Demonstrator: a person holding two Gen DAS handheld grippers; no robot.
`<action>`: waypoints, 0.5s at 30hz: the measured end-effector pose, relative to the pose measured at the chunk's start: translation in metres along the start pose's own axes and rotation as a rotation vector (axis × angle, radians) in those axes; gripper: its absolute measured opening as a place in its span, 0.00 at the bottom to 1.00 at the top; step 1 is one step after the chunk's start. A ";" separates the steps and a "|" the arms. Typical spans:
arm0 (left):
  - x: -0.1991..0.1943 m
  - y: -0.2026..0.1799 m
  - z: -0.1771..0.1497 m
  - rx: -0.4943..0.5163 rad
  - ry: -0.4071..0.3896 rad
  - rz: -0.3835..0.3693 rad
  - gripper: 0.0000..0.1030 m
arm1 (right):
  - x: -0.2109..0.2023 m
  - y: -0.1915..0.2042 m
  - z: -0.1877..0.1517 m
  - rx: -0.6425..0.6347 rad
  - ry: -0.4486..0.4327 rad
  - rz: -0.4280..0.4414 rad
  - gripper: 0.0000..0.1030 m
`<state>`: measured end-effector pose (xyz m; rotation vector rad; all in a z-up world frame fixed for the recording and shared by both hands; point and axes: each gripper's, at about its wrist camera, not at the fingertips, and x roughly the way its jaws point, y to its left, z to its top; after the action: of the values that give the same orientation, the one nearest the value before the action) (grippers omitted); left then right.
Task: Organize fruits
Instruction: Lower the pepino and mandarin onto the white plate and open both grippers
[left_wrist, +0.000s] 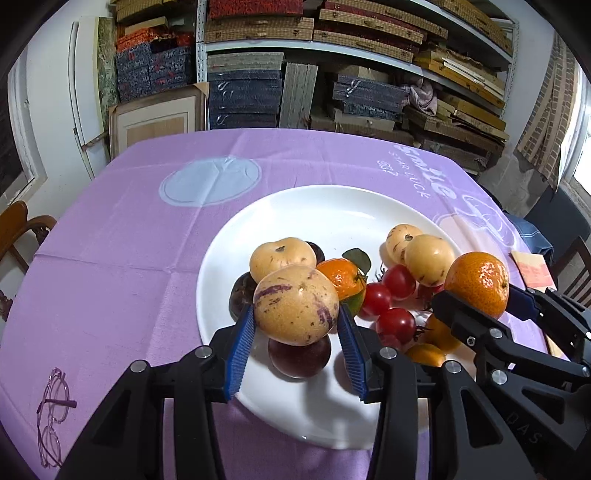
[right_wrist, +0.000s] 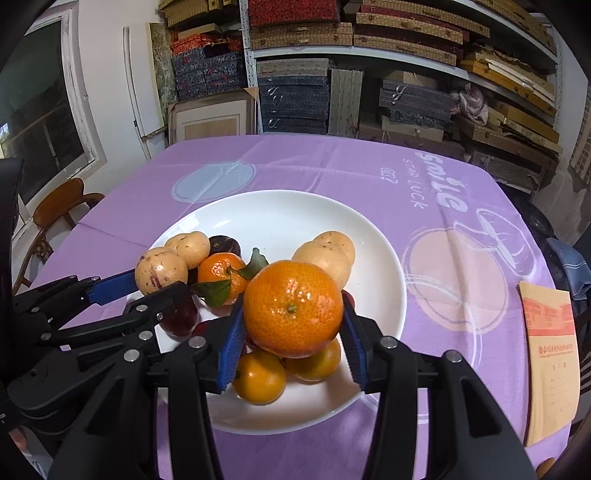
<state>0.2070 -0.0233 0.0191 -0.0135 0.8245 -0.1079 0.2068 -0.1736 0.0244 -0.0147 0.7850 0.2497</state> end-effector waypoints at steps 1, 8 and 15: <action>0.001 -0.001 0.001 0.014 -0.008 0.013 0.45 | 0.002 0.001 0.001 -0.005 0.002 -0.003 0.46; 0.012 0.001 0.007 0.006 0.001 0.021 0.45 | 0.011 0.000 0.005 -0.019 -0.007 -0.026 0.50; 0.020 0.004 0.006 0.002 0.008 0.024 0.45 | 0.008 -0.003 0.006 -0.016 -0.035 -0.041 0.60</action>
<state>0.2254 -0.0211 0.0084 -0.0011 0.8328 -0.0868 0.2168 -0.1743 0.0225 -0.0418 0.7473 0.2170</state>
